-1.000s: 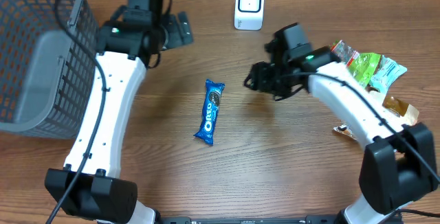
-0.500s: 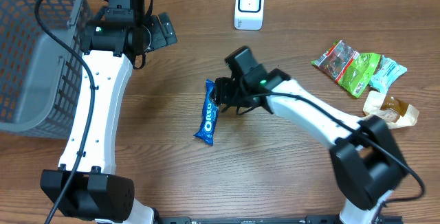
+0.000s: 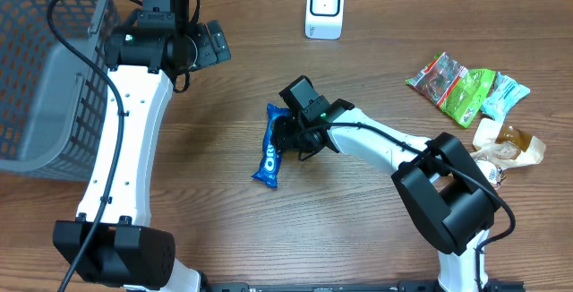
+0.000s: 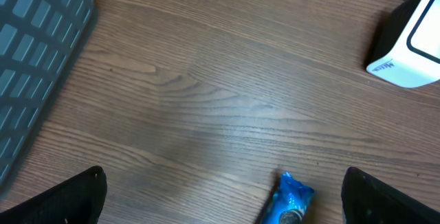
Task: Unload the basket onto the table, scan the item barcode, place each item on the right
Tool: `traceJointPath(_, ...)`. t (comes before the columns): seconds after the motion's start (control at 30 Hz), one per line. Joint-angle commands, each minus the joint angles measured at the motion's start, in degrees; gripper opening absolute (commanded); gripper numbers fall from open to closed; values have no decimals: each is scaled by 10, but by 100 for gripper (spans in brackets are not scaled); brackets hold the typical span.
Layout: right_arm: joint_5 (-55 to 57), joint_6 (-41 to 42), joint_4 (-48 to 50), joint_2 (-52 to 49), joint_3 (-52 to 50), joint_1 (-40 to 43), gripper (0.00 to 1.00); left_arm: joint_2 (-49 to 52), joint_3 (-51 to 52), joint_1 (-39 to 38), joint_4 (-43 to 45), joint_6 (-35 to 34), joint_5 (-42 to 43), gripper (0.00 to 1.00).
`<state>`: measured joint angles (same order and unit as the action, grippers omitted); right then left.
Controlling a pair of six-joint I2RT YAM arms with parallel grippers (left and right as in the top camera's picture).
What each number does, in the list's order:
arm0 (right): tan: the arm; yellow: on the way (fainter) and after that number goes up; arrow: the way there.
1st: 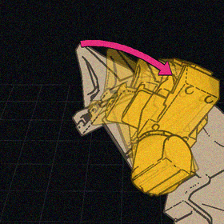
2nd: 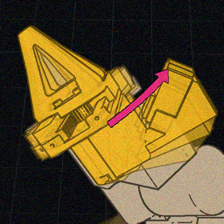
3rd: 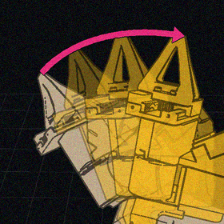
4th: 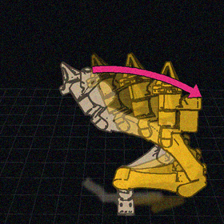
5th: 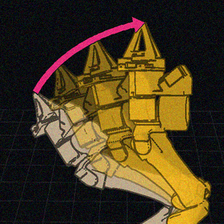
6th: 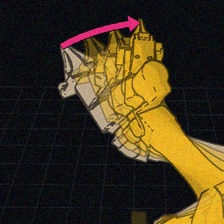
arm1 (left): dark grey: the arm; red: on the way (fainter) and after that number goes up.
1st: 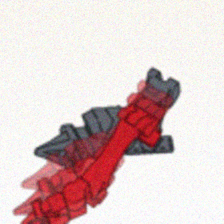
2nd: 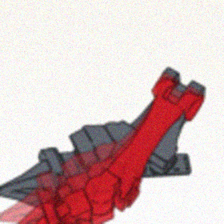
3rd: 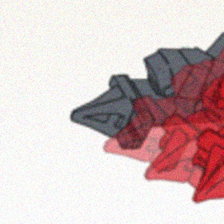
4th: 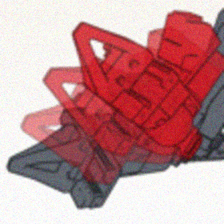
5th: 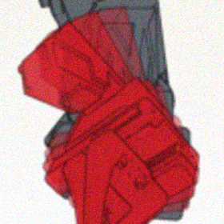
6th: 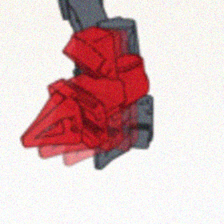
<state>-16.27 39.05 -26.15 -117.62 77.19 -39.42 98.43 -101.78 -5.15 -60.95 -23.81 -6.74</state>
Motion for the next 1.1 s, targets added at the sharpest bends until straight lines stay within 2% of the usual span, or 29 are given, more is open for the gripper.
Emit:
traceJointPath(0.0,-3,2,17,-8,-3,-3,43,6,-3,-1,-1,-6,-7,100)
traceJointPath(0.13,-5,18,33,-22,-3,-3,43,6,-3,-1,-2,-6,-7,100)
traceJointPath(0.23,-5,28,33,-28,-3,-3,36,6,-3,-1,-6,-6,-8,100)
traceJointPath(0.27,-5,30,33,-28,-3,-3,31,6,-3,-1,-8,-6,-7,100)
traceJointPath(0.37,-8,30,29,-28,-3,-3,6,6,-3,-1,-10,-6,-7,100)
traceJointPath(0.4,-15,29,28,-28,-3,-3,4,6,-3,-1,-10,-6,-7,100)
traceJointPath(0.47,-44,20,25,-28,-3,-3,4,6,-3,-1,-11,-6,-7,100)
traceJointPath(0.53,-119,-16,35,-24,-1,6,4,6,-3,-1,-15,-6,-8,100)
traceJointPath(0.63,-285,-94,28,-12,16,42,4,6,-3,-1,-15,-6,-8,100)
traceJointPath(0.73,-458,-126,20,9,21,97,4,6,-3,-1,-15,-6,-7,100)
traceJointPath(0.9,-715,-118,42,29,21,193,4,6,-3,-1,-14,-6,-7,100)
traceJointPath(1.07,-737,-73,38,30,21,252,4,6,-3,-1,-14,-6,-7,100)
